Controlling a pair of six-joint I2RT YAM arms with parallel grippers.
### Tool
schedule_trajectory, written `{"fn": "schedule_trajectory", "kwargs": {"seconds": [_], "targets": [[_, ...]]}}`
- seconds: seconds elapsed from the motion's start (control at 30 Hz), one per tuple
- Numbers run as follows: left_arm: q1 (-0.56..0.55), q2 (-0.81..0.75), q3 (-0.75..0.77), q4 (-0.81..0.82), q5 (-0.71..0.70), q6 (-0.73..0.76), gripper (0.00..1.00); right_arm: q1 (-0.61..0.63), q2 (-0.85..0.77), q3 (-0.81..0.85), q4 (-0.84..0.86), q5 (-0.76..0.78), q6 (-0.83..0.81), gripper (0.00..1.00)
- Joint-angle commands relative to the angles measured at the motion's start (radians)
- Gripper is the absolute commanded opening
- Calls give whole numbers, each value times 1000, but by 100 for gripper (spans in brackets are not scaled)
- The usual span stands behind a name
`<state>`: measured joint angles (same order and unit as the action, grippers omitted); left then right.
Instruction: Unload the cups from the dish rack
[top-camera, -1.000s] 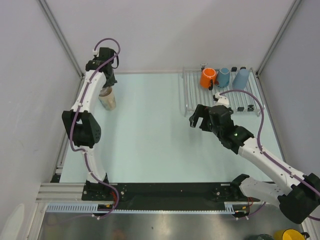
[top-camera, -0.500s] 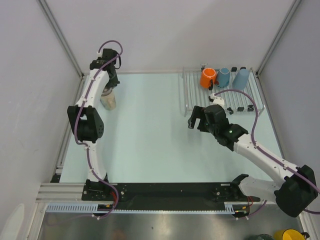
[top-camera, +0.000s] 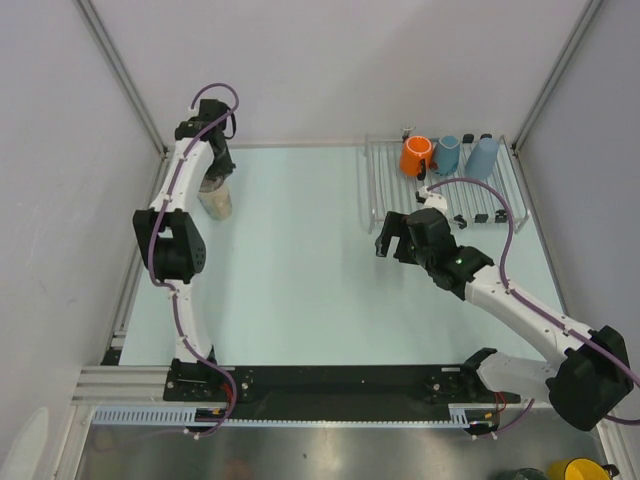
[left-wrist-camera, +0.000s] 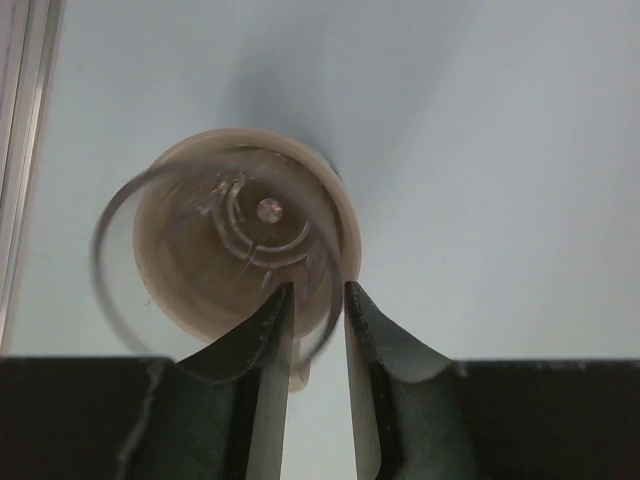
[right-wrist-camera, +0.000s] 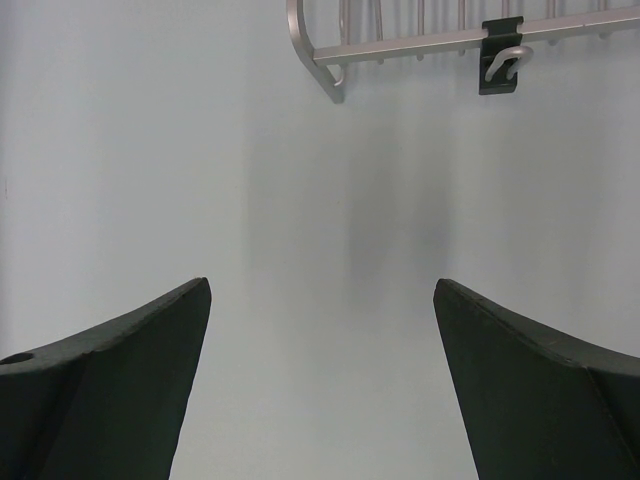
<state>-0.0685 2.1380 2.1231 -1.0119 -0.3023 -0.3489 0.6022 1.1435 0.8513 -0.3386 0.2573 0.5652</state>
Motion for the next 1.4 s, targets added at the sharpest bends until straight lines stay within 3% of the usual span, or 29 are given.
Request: {"fn": "schedule_trajectory", "kwargs": {"seconds": [0.0, 0.1, 0.17, 0.47, 0.6, 0.67, 0.83, 0.97, 1.1, 1.2, 1.37], "targets": [[13, -23, 46, 7, 19, -19, 34, -4, 5, 45, 24, -4, -2, 100], [15, -30, 47, 7, 22, -18, 48, -4, 10, 43, 26, -9, 1, 100], [13, -35, 49, 7, 22, -22, 52, -5, 10, 38, 27, -10, 4, 100], [6, -142, 64, 29, 57, -48, 57, -2, 2, 32, 33, -9, 12, 100], [-23, -252, 3, 137, 137, -64, 59, -1, 5, 58, 21, 16, 12, 100], [-46, -340, -76, 188, 150, -67, 59, 2, 2, 69, 7, 40, 27, 100], [-203, -506, -342, 351, 135, -68, 59, 1, -14, 120, -51, 268, 77, 100], [-365, -647, -605, 490, 75, -88, 61, -28, -2, 166, -7, 422, 60, 91], [-557, -751, -877, 544, -118, -134, 61, -80, 5, 218, 105, 435, -76, 92], [-631, -825, -994, 552, -161, -195, 62, -140, 112, 394, -26, 411, -91, 99], [-686, -946, -1112, 579, -138, -242, 64, -197, 388, 688, -161, 406, -85, 100]]}}
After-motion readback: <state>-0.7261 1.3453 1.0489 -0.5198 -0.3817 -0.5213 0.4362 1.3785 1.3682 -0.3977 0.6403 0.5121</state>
